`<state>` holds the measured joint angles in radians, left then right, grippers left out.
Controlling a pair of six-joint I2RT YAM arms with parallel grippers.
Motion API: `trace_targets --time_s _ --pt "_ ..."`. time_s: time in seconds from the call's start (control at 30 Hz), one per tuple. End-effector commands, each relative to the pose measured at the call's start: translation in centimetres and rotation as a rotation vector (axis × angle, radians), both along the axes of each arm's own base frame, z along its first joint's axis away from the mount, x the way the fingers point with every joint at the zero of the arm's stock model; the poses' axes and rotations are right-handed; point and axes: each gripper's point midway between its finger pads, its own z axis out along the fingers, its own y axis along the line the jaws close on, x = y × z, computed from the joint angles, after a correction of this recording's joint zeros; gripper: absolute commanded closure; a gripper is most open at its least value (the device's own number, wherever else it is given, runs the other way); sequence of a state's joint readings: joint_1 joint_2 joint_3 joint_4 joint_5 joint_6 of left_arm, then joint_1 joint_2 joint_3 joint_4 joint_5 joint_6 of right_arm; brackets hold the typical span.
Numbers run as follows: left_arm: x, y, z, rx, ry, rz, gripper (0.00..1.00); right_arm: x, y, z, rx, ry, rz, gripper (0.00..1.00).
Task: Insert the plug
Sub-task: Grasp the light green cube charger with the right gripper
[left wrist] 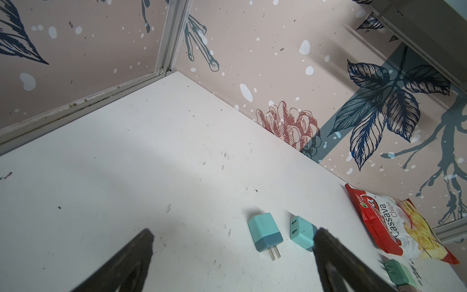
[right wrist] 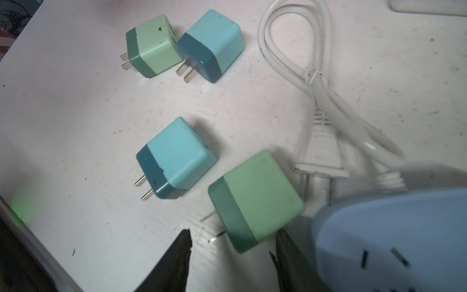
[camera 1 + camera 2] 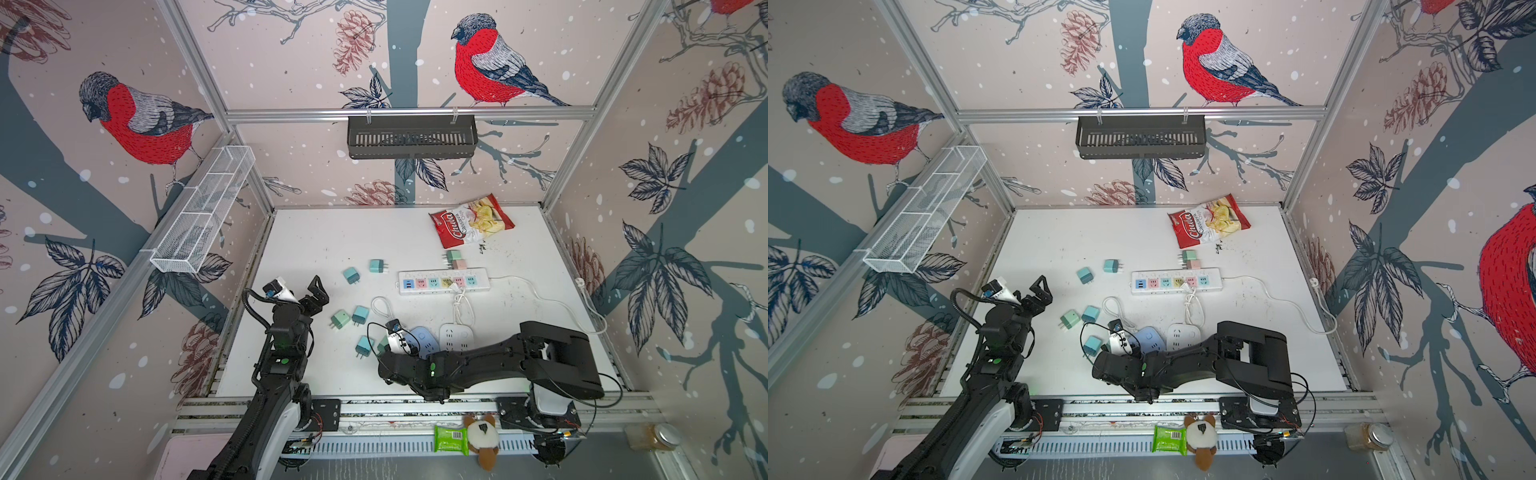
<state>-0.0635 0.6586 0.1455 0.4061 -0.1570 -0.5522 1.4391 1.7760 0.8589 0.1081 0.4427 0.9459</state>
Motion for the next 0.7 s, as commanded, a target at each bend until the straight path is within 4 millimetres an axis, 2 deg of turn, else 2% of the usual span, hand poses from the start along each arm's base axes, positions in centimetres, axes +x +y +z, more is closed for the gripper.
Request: trace_targets --time_s 0.0,0.23,0.43,0.67 --pt "0.1 -0.2 0.6 -0.011 -0.028 -0.007 0.01 0.6 0.8 0.2 0.028 -0.004 -0.004 0.42" --pt "0.1 -0.2 0.7 -0.01 -0.03 -0.006 0.02 2.2 1.5 0.0 0.011 -0.015 -0.014 0.38" --pt "0.1 -0.2 0.7 -0.007 -0.029 -0.006 0.02 2.9 1.4 -1.2 -0.079 -0.032 -0.03 0.41" --pt "0.0 -0.2 0.7 -0.007 -0.031 -0.003 0.01 2.5 1.7 -2.8 -0.141 -0.017 -0.022 0.48"
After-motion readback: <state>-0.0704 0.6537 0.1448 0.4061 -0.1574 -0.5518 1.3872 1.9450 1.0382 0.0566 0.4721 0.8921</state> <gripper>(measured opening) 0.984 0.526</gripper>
